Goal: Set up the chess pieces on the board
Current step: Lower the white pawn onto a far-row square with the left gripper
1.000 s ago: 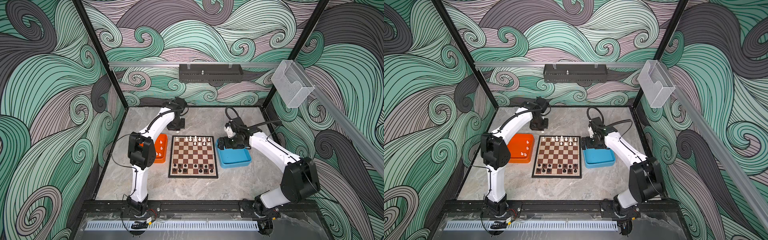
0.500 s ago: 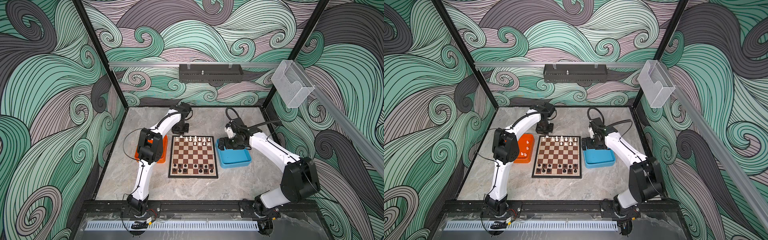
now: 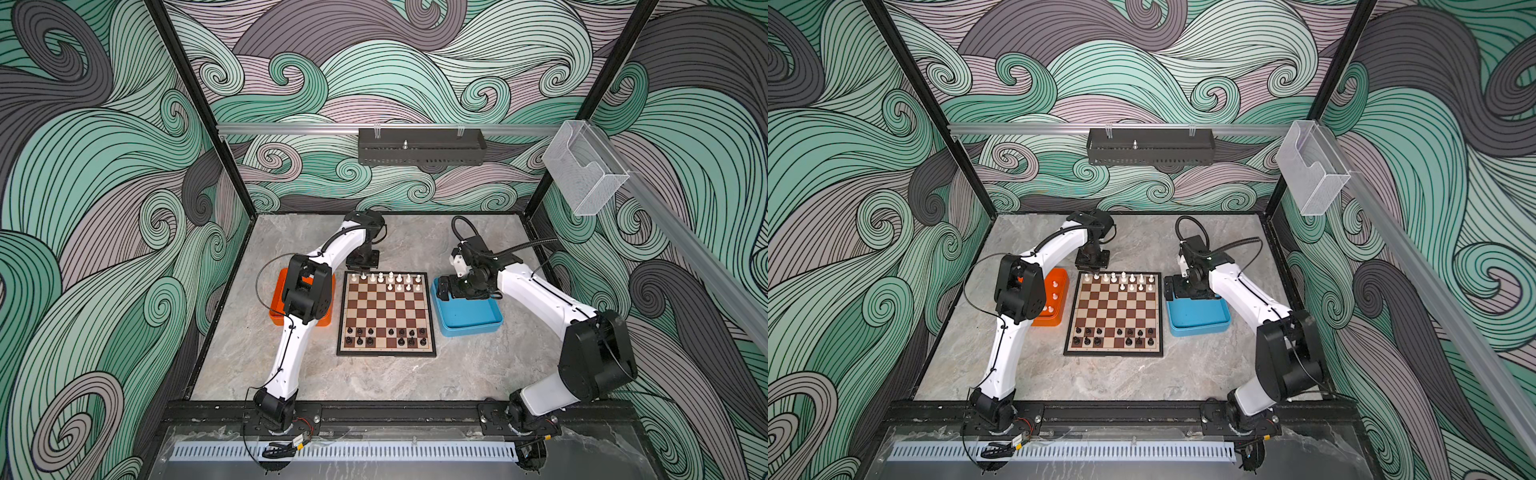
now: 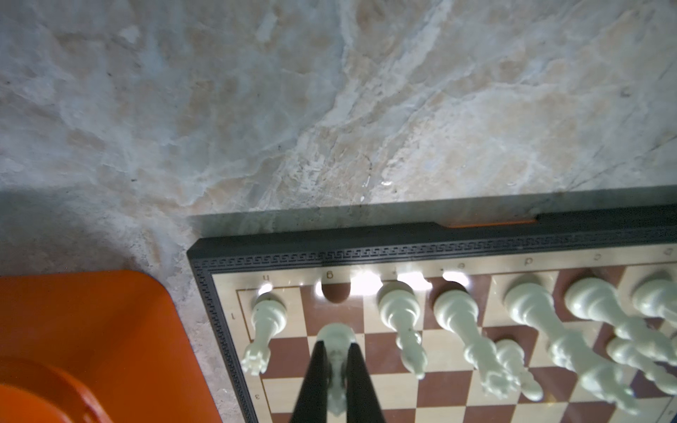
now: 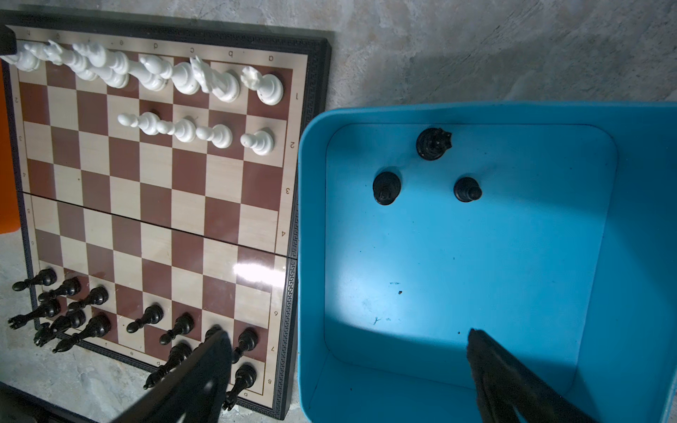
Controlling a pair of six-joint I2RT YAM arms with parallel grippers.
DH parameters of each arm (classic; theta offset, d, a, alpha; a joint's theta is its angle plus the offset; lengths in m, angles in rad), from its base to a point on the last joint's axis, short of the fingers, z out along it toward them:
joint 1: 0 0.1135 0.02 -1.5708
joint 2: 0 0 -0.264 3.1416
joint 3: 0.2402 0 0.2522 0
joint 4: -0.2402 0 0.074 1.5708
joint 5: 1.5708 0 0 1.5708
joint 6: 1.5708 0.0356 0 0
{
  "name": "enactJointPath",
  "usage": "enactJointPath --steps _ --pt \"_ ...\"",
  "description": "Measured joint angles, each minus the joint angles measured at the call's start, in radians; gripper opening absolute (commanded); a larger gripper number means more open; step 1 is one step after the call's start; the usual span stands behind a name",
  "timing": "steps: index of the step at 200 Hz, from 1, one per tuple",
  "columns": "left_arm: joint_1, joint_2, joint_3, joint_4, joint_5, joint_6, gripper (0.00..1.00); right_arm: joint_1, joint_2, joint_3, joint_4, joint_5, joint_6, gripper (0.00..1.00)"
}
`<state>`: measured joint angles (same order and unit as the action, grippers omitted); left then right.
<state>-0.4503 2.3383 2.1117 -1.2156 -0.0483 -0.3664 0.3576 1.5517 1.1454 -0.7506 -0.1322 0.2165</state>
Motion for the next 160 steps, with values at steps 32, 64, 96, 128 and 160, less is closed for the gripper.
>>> enactJointPath --steps 32,64,96,128,160 --pt "0.0 0.011 0.003 -0.001 -0.001 0.0 0.01 -0.004 0.018 0.0 0.0 -0.004 0.0 1.0" --pt "0.0 0.031 0.007 -0.005 -0.004 0.0 0.01 -0.005 0.02 0.0 0.0 -0.006 0.0 1.0" --pt "0.0 0.043 0.014 -0.008 -0.005 0.0 0.02 -0.006 0.021 0.0 0.0 -0.007 0.0 1.0" --pt "0.0 0.043 0.015 -0.011 -0.008 0.0 0.02 -0.01 0.027 0.0 0.0 -0.008 0.0 1.0" --pt "0.0 0.043 0.015 -0.015 -0.011 0.0 0.04 -0.01 0.034 0.0 0.0 -0.008 0.0 1.0"
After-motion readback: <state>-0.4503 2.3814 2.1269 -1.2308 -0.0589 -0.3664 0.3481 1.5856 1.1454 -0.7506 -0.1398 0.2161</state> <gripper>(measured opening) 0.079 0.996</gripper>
